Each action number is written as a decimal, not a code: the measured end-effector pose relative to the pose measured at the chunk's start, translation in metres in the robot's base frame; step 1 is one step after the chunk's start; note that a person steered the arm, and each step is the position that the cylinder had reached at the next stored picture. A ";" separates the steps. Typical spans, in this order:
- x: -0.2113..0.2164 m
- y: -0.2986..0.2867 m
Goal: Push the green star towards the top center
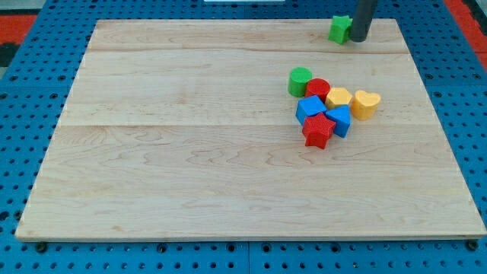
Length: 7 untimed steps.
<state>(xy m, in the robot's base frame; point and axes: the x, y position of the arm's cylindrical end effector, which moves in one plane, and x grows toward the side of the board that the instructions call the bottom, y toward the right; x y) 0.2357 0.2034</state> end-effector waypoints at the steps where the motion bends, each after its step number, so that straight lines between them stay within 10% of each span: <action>1: -0.010 0.000; 7: -0.009 -0.084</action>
<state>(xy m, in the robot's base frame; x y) 0.2269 0.1198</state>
